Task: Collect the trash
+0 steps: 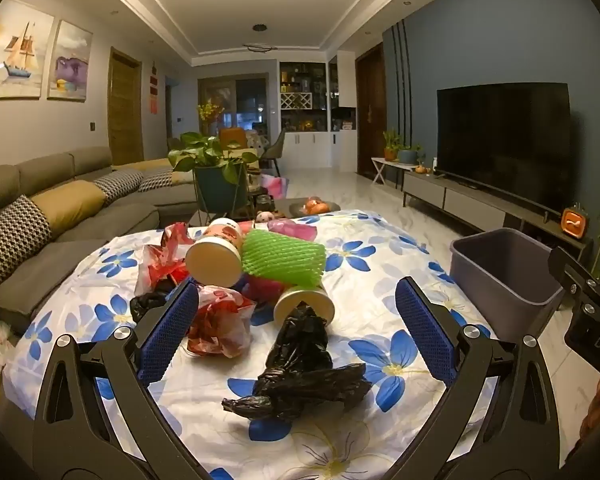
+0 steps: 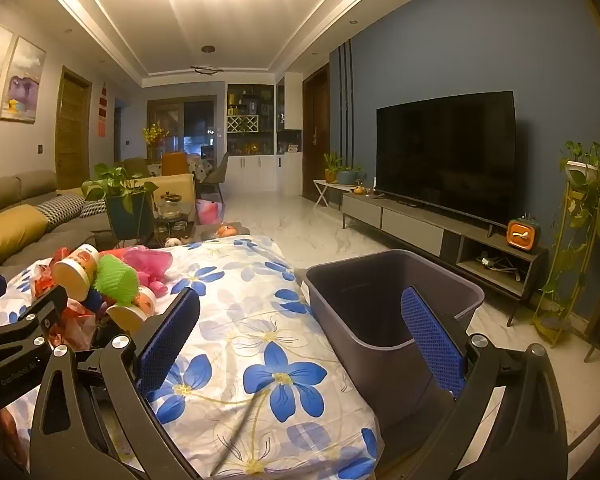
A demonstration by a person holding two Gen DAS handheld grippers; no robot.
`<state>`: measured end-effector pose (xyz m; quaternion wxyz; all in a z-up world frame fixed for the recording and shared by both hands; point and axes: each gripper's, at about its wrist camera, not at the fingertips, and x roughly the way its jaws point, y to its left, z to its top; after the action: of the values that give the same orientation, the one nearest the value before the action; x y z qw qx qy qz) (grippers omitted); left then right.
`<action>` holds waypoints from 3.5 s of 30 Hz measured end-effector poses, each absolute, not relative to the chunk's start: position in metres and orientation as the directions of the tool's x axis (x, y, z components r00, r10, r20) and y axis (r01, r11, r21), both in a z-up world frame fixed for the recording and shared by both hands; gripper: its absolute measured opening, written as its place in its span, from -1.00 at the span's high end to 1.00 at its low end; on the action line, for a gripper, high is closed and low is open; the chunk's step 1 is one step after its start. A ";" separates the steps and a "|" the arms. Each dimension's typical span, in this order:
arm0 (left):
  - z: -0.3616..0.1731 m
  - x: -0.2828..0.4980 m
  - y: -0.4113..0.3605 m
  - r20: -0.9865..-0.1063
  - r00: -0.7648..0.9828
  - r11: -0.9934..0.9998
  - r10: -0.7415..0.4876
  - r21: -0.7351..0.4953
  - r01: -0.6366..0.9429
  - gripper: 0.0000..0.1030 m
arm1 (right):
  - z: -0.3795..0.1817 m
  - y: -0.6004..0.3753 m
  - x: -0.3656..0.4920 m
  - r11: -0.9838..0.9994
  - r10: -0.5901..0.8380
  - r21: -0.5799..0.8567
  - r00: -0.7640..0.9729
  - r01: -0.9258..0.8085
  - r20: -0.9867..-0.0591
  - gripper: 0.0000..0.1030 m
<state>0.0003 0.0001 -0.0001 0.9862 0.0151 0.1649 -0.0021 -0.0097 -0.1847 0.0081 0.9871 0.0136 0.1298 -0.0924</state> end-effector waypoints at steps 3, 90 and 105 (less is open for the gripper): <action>0.000 0.001 0.000 -0.325 0.946 1.000 0.000 0.029 0.010 -0.89 | 0.009 -0.185 -0.011 0.983 -0.178 0.006 0.950 0.186 -0.255 -0.89; 0.008 -0.005 -0.012 -0.315 0.949 1.000 -0.018 0.007 0.021 -0.89 | 0.009 -0.187 -0.016 0.982 -0.178 0.017 0.951 0.189 -0.253 -0.89; 0.008 -0.002 -0.012 -0.316 0.948 1.000 -0.024 0.000 0.025 -0.89 | 0.008 -0.189 -0.013 0.982 -0.172 0.029 0.952 0.186 -0.254 -0.89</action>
<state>-0.0024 -0.0124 0.0076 0.9870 0.0018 0.1602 -0.0126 -0.0134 -0.1887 0.0080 0.9875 0.0262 0.1264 -0.0907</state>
